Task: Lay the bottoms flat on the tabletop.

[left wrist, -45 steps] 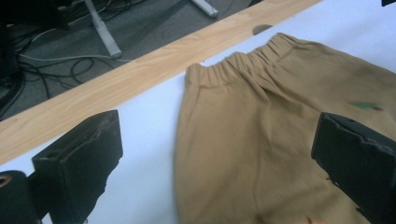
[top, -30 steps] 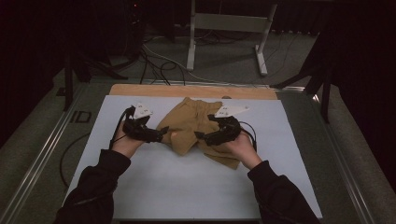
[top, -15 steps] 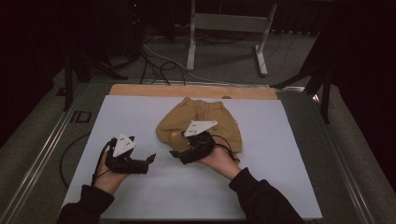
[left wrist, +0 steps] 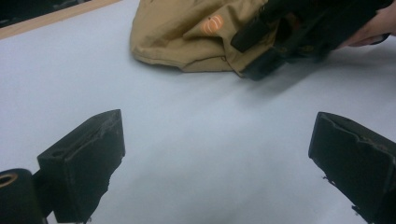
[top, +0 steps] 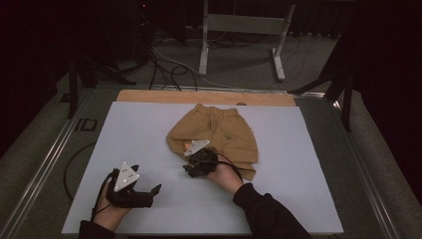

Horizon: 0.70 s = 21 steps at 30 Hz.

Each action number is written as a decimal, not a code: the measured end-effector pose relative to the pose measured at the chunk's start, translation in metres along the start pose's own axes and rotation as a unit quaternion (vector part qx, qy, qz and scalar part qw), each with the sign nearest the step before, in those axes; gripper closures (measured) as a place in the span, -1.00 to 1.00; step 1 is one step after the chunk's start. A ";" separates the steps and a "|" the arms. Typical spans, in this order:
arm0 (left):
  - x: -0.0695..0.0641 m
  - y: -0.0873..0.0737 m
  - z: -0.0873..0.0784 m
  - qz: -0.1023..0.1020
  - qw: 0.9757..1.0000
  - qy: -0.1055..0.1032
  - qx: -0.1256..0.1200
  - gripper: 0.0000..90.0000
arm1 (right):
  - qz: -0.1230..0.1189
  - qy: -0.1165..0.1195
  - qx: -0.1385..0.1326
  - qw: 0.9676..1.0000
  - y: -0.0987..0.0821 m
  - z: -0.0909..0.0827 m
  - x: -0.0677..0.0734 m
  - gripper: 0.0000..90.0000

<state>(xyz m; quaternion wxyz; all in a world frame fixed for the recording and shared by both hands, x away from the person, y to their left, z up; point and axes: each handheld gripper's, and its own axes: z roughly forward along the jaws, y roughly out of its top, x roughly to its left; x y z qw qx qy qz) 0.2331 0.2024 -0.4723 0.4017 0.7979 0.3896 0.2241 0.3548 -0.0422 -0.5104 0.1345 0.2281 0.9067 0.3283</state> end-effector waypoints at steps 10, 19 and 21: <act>0.000 -0.003 0.003 0.006 1.000 -0.001 0.007 -0.89 | -0.058 -0.004 0.019 0.998 -0.002 -0.002 -0.005 0.95; 0.004 -0.002 0.002 0.000 1.000 0.004 -0.001 -0.89 | -0.038 0.047 -0.068 0.996 0.021 -0.061 -0.008 0.96; 0.005 -0.002 0.002 0.001 1.000 0.005 -0.001 -0.89 | -0.033 0.057 -0.091 0.994 0.027 -0.077 -0.010 0.96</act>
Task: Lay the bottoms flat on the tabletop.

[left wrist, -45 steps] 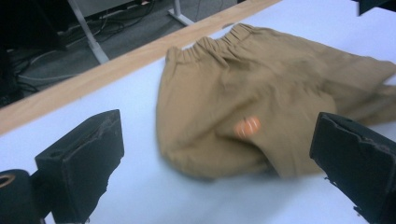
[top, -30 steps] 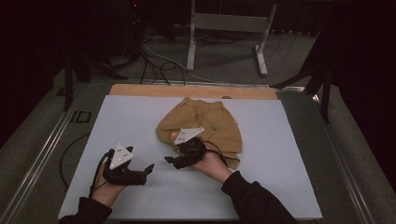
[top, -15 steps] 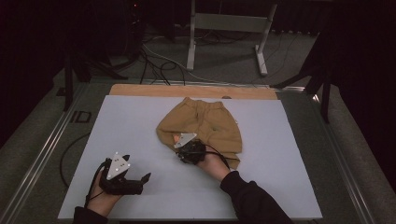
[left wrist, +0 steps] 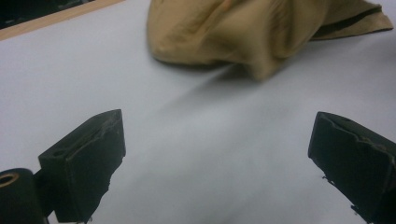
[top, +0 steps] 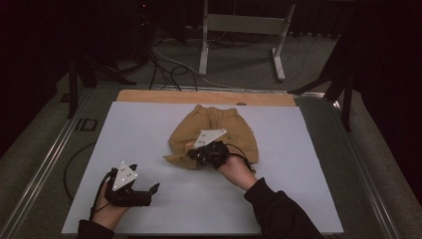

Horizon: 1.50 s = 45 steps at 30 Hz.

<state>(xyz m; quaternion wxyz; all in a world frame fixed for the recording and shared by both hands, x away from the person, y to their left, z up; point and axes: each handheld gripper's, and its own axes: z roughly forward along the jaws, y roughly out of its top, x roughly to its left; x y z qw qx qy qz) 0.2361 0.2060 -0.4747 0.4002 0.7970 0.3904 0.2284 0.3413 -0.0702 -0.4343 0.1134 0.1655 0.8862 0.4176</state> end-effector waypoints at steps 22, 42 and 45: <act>-0.031 0.000 0.019 0.061 0.988 -0.136 0.026 -0.42 | 0.061 0.009 -0.047 0.997 -0.040 -0.060 -0.011 -0.67; -0.059 0.013 0.087 0.171 0.960 -0.203 0.092 0.33 | 0.093 -0.030 -0.038 0.994 -0.075 -0.083 -0.021 -0.66; -0.057 0.014 0.089 0.155 0.965 -0.191 0.092 0.84 | 0.094 -0.032 -0.037 0.994 -0.077 -0.084 -0.022 -0.66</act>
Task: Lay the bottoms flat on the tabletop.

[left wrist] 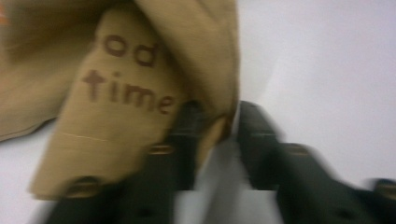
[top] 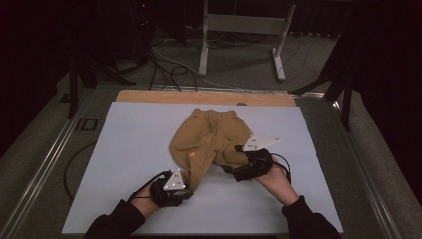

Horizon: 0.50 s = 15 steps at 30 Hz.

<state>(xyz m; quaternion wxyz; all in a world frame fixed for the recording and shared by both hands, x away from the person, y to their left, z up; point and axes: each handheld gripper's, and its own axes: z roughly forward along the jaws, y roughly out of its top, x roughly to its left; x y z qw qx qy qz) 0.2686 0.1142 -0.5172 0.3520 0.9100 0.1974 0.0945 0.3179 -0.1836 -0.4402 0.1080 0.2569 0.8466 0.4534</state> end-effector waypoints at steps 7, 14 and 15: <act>-0.006 0.008 -0.011 -0.033 0.999 -0.011 0.004 0.99 | 0.002 -0.002 -0.002 1.000 -0.001 -0.003 0.000 -0.66; -0.044 0.037 -0.036 -0.017 0.998 -0.044 -0.049 0.98 | 0.004 -0.014 -0.004 1.000 -0.007 -0.019 0.004 -0.66; -0.049 0.040 -0.036 -0.017 0.997 -0.047 -0.050 0.98 | 0.005 -0.015 -0.007 1.000 -0.009 -0.021 0.003 -0.66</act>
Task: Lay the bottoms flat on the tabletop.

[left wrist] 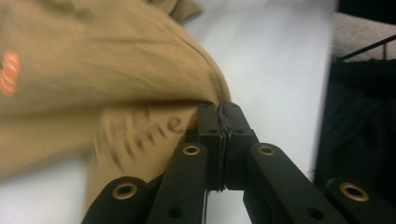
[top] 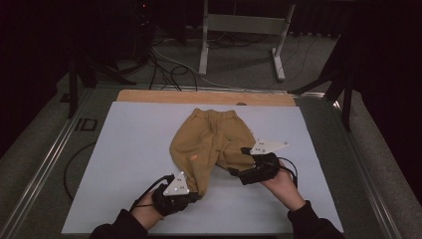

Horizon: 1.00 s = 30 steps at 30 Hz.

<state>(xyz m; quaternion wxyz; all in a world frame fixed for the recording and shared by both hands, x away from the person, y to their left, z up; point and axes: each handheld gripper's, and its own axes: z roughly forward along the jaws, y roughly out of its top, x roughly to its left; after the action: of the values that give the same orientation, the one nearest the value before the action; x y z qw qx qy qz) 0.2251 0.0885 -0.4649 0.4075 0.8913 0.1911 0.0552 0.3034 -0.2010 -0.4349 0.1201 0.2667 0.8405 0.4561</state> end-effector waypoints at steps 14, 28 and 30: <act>0.002 -0.014 -0.022 0.014 0.999 -0.038 -0.017 -0.01 | 0.019 -0.001 0.003 1.000 -0.019 -0.017 -0.002 -0.66; 0.007 -0.062 0.001 0.043 0.996 -0.038 0.075 0.18 | 0.031 -0.016 0.008 0.999 -0.034 -0.021 -0.006 -0.66; 0.012 -0.062 0.000 0.045 0.996 -0.029 0.075 0.48 | 0.033 -0.017 0.009 0.999 -0.036 -0.021 -0.007 -0.66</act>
<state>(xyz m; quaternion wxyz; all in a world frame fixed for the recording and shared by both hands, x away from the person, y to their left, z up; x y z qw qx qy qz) 0.2175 0.1304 -0.5121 0.3418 0.9283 0.1427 0.0332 0.2876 -0.2358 -0.4532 0.1170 0.3029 0.8333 0.4474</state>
